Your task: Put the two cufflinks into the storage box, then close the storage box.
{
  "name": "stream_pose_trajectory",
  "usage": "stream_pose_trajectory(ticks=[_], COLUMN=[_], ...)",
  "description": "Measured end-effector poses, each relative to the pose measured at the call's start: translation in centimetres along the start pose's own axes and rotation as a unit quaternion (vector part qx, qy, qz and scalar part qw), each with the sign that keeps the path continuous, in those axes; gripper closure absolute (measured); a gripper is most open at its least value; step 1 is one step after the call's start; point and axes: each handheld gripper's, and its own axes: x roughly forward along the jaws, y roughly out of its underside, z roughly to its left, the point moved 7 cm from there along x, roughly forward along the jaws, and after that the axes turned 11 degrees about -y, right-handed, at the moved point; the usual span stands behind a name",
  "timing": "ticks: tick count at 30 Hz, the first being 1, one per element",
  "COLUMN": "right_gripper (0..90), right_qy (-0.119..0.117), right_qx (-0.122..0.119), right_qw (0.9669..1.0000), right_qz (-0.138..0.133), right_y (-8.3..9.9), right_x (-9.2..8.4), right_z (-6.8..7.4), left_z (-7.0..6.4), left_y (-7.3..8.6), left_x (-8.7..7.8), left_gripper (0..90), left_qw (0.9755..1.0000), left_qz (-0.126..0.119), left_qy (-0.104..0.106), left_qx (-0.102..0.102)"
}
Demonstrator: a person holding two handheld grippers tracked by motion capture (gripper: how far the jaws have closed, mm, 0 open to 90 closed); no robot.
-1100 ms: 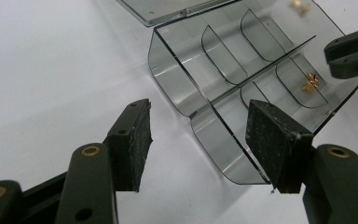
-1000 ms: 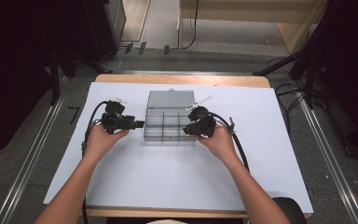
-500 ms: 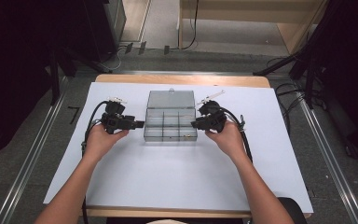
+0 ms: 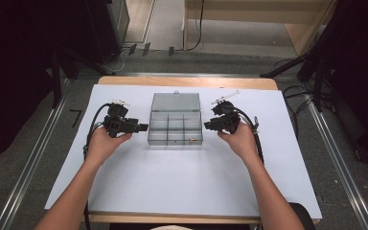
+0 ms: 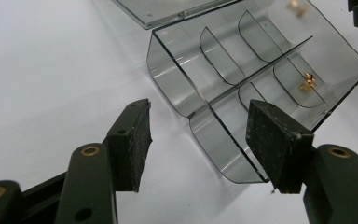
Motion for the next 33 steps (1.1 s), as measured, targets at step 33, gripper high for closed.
stream_pose_trajectory(ticks=[33], right_gripper=[66.1], right_qy=[0.05], right_qx=[0.064], right_qw=[0.9965], right_qz=[0.02], right_y=[-0.3], right_x=[0.8], right_z=[-4.0], left_z=[0.1], left_y=[0.0], left_x=[0.1], left_gripper=[41.3], left_qw=[1.0], left_qz=[0.002], left_qy=[-0.004], left_qx=[0.003])
